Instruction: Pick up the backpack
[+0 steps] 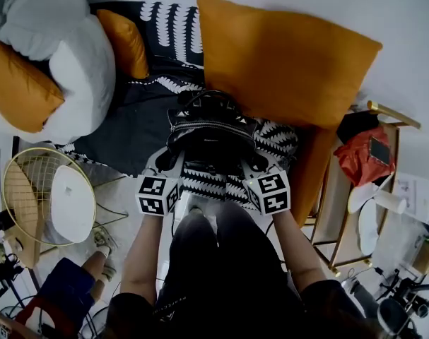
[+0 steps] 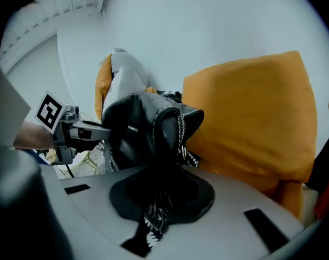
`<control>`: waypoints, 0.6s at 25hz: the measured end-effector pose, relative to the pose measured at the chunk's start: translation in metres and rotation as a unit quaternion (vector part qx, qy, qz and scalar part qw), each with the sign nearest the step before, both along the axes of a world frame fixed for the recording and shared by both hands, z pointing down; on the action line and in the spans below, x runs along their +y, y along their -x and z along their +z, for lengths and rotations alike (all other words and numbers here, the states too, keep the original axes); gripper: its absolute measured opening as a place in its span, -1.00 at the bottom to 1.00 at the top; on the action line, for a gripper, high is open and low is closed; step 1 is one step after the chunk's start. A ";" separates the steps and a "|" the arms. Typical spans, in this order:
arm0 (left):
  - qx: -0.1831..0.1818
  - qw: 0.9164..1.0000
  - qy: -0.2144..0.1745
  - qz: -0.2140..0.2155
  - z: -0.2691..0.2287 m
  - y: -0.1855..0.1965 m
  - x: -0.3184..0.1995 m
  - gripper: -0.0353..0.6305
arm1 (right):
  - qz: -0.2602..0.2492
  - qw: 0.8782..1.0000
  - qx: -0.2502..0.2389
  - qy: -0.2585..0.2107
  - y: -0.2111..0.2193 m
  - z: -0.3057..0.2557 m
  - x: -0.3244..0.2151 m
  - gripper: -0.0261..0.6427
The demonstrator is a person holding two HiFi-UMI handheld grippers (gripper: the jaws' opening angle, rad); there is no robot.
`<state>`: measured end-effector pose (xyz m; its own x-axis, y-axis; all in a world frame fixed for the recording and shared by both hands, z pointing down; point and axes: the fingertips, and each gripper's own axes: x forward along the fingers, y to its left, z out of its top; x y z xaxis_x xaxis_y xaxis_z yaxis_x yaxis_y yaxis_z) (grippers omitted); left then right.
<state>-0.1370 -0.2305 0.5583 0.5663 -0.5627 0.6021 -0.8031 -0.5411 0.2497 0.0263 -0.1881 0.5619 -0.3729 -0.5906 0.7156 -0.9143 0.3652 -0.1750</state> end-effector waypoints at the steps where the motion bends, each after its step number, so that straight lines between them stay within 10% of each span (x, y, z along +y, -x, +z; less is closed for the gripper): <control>1: 0.001 1.000 -0.005 0.004 -0.008 0.000 0.002 -0.68 | 0.001 1.000 0.000 -0.005 0.000 -0.008 0.001 -0.83; 15: 0.019 0.999 -0.032 0.011 -0.115 0.010 0.047 -0.69 | 0.020 0.998 -0.013 -0.063 0.009 -0.109 0.042 -0.83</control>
<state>-0.1474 -0.1832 0.4434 0.6002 -0.5870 0.5434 -0.7818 -0.5739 0.2436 0.0172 -0.1457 0.4528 -0.3653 -0.6900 0.6248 -0.9242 0.3491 -0.1548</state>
